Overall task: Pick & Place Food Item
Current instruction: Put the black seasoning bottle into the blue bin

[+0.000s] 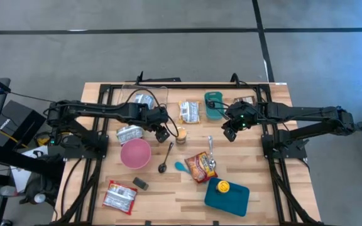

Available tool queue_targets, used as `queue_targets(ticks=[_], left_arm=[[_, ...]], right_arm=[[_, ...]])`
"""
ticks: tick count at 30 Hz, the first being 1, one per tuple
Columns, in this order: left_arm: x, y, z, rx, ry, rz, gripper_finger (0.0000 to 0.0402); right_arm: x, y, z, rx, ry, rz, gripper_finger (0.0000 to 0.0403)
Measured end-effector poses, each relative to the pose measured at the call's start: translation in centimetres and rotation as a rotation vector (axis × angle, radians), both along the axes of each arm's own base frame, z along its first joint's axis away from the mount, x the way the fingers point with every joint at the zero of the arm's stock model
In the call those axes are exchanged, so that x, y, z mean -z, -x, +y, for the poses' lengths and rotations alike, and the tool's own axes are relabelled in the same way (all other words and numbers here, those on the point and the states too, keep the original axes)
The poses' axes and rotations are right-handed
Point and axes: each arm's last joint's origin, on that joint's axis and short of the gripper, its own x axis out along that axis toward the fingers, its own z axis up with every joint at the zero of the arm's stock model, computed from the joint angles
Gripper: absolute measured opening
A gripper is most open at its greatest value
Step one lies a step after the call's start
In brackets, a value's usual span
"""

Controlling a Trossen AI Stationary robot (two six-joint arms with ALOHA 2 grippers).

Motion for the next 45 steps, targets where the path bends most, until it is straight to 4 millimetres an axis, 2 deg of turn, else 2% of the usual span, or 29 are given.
queue_targets(ticks=[37, 45], left_arm=[[5.3, 1.2, -0.3, 0.014, 0.013, -0.018, 0.0237], [5.5, 1.0, -0.3, 0.023, 0.004, -0.04, 0.0237]], right_arm=[[0.0, 0.0, 0.0, 0.001, -0.001, -0.002, 0.007], [0.0, 0.0, 0.0, 0.001, -0.001, -0.004, 0.007]])
